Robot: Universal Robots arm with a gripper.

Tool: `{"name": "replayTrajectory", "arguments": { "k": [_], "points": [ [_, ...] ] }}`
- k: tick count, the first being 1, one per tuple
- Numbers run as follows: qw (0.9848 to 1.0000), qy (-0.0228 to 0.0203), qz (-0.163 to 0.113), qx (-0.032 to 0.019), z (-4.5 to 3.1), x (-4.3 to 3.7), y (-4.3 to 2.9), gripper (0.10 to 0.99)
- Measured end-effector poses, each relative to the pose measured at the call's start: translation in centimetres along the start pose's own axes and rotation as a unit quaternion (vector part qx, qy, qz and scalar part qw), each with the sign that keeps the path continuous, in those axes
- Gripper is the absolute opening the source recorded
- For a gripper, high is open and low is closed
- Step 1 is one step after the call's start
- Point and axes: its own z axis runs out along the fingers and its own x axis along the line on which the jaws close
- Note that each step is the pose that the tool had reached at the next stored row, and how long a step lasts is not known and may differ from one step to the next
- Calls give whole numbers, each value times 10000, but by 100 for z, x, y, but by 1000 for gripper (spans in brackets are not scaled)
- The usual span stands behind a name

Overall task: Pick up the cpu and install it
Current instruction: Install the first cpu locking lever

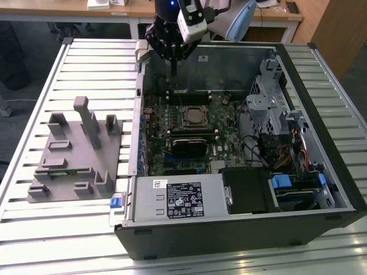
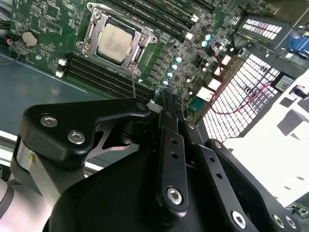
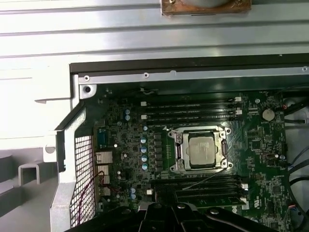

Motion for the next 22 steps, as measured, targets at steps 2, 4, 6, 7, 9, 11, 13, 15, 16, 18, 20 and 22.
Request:
{"name": "replayTrajectory", "arguments": {
  "k": [2,4,6,7,9,11,13,15,16,18,20,22],
  "points": [
    [10000,0,0,0,17,2,2,106],
    [10000,0,0,0,33,4,7,106],
    [10000,0,0,0,46,6,15,106],
    [10000,0,0,0,52,7,19,106],
    [10000,0,0,0,68,8,28,106],
    [10000,0,0,0,101,11,37,106],
    [10000,0,0,0,137,11,40,106],
    [10000,0,-1,0,171,12,39,106],
    [10000,0,0,0,182,13,36,106],
    [10000,0,1,1,196,19,24,106],
    [10000,-1,0,0,209,22,21,106],
    [10000,0,-1,0,221,25,20,106]
  ]
}}
